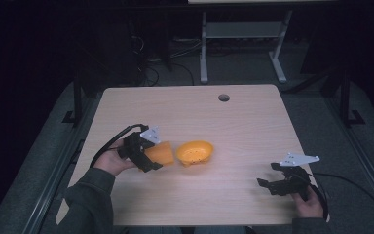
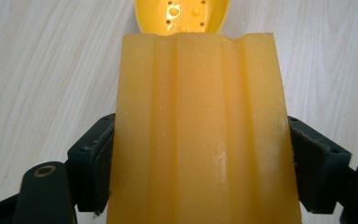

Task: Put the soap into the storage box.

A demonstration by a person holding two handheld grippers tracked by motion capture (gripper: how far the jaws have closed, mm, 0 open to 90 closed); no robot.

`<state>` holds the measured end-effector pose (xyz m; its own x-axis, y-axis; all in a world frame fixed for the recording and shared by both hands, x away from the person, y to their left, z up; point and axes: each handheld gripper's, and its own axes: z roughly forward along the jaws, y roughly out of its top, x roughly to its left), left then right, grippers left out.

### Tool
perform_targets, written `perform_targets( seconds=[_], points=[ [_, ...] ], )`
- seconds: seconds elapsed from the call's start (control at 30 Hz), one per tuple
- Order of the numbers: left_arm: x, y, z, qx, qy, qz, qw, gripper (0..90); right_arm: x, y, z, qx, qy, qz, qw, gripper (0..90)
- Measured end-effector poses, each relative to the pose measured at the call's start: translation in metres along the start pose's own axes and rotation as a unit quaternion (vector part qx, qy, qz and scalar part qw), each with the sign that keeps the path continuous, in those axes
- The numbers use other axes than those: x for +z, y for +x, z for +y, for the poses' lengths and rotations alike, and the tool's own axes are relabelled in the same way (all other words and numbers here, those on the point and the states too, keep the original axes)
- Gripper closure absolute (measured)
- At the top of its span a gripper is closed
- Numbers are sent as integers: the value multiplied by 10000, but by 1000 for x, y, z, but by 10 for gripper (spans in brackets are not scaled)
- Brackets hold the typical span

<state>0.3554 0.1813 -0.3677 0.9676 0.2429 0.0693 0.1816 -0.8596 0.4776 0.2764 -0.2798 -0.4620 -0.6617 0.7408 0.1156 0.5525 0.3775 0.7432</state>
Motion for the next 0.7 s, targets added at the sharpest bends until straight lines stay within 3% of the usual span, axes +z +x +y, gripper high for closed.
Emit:
perform_targets(
  seconds=[0.7],
  points=[
    [12, 12, 46, 301, 3, -109, 9995, 208, -3, -1, 0, 89, -63, -130, 9999, 139]
  ],
)
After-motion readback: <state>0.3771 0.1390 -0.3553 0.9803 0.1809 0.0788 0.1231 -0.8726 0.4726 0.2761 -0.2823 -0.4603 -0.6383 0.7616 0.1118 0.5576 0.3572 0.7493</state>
